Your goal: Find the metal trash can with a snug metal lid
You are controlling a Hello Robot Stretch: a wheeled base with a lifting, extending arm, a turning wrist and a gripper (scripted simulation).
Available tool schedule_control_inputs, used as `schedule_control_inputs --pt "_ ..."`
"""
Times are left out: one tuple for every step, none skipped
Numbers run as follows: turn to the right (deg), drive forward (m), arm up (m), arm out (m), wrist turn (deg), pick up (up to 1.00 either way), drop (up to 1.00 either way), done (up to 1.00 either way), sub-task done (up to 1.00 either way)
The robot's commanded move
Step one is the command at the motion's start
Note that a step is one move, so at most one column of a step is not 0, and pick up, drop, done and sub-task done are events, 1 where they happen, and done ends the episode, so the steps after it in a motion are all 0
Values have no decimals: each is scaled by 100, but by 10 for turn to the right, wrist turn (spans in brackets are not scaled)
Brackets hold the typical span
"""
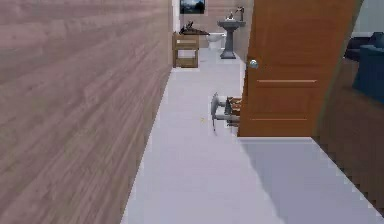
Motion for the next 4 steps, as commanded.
schedule_control_inputs --pt "0 100 0 0 0 0 0 0 0" --pt "0 100 0 0 0 0 0 0 0" --pt "60 0 0 0 0 0 0 0 0" --pt "30 0 0 0 0 0 0 0 0"
